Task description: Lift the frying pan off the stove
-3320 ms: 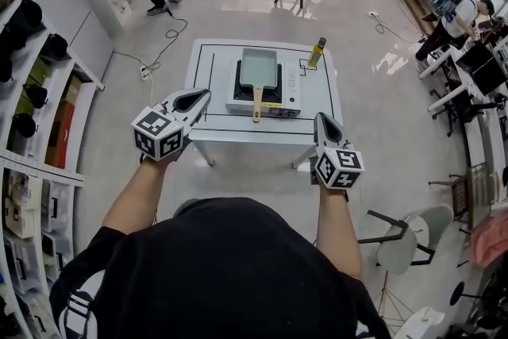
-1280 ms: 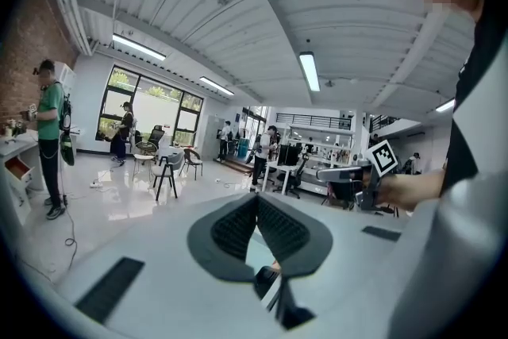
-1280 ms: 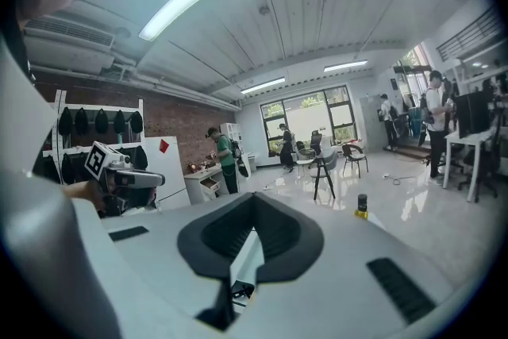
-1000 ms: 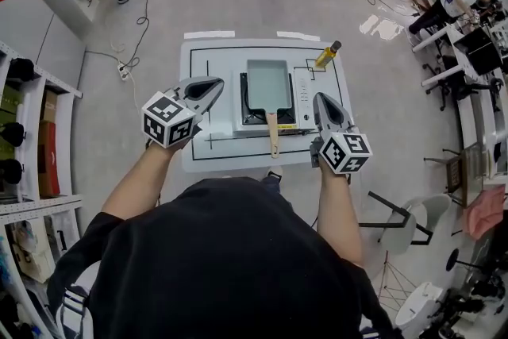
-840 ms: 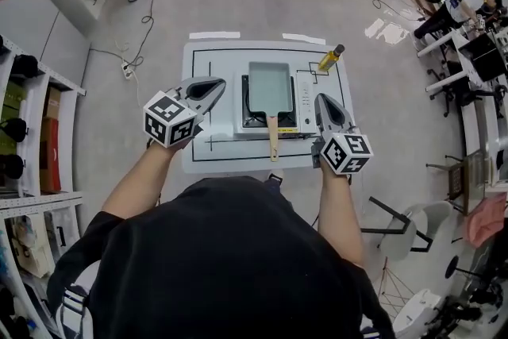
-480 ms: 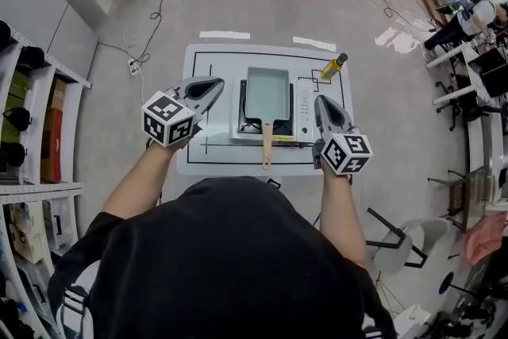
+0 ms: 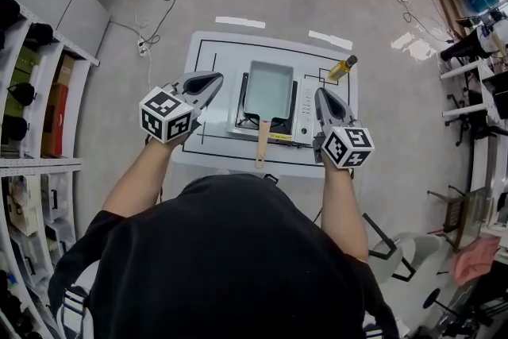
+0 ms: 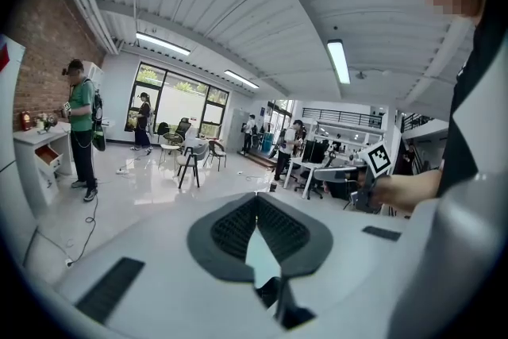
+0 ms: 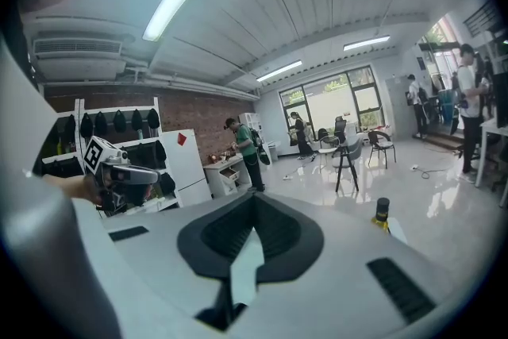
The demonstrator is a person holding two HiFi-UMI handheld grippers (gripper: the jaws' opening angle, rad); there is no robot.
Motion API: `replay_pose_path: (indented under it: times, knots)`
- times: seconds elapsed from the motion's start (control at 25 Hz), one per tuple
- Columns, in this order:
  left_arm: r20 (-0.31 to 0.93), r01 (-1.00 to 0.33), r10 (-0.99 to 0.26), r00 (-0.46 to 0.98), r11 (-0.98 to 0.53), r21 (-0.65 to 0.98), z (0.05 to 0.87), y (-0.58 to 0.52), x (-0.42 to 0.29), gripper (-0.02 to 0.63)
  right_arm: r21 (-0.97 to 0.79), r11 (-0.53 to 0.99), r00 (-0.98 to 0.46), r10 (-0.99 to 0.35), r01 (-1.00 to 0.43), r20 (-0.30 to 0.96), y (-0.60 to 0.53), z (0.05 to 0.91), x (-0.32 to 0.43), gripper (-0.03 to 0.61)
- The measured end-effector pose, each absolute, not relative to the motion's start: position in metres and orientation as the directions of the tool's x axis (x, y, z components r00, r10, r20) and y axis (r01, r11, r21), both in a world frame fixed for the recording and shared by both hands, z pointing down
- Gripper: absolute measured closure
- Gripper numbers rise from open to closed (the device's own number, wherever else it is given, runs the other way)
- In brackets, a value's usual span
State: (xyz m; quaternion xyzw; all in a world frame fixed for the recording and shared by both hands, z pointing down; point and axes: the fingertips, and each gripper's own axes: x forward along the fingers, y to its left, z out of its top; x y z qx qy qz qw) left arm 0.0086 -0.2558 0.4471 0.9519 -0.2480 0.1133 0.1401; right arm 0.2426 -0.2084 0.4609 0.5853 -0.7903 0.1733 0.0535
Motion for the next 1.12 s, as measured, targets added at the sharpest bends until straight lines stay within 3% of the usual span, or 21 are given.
replay_pose_path:
  times: [0.32, 0.64, 1.12]
  knots:
    - [0.301, -0.524, -0.451, 0.840, -0.819, 0.235, 0.462, -0.250, 0.010, 0.603, -0.242, 0.286, -0.355, -0.875, -0.927, 0.329, -0.211, 0.483, 0.240, 0.574]
    - [0.311, -0.515, -0.427, 0.849, -0.797, 0.314, 0.484, -0.246, 0.009, 0.601, -0.384, 0.285, -0.429, -0.824, -0.878, 0.371, -0.207, 0.525, 0.234, 0.574]
    - [0.340, -0.377, -0.209, 0.917, -0.730, 0.570, 0.547, -0.200, 0.030, 0.527, -0.565, 0.264, -0.551, -0.717, -0.782, 0.428, -0.188, 0.593, 0.204, 0.569]
